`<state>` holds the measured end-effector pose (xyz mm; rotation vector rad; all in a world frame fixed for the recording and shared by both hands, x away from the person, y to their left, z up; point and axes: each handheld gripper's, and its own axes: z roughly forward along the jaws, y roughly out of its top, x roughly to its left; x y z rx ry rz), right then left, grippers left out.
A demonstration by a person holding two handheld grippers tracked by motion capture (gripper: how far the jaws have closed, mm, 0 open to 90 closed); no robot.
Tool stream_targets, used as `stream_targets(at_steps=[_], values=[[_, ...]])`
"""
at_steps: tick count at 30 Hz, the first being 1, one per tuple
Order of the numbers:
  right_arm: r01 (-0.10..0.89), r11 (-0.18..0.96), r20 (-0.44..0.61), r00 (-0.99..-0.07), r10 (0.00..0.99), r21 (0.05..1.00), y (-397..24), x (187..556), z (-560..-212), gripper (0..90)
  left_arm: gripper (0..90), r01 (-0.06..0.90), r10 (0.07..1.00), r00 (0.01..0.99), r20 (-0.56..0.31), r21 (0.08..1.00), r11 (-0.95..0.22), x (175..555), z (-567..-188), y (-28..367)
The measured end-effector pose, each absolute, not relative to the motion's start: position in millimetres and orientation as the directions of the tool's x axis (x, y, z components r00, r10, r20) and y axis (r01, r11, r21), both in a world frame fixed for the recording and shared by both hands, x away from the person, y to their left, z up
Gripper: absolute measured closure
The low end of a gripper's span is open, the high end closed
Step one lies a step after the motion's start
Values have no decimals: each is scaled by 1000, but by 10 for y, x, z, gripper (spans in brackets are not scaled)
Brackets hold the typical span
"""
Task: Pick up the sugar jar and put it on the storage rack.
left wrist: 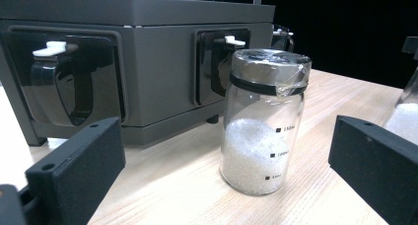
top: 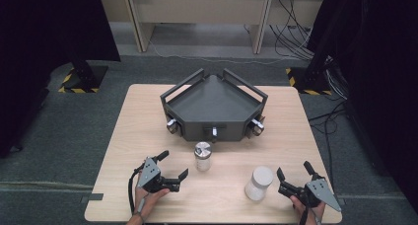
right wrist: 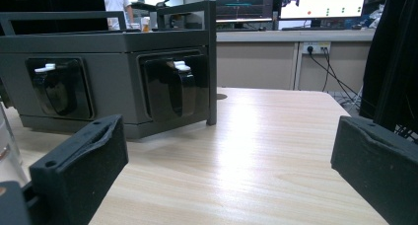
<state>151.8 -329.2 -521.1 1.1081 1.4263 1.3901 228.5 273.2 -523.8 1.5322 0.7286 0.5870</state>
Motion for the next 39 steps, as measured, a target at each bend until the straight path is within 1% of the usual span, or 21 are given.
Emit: stream_targets(at_steps=[39], values=[[42, -7, 17, -245, 969, 999, -3293, 1521, -5223, 10, 0, 106, 745, 664, -58, 994, -16, 2296, -5244, 2726]])
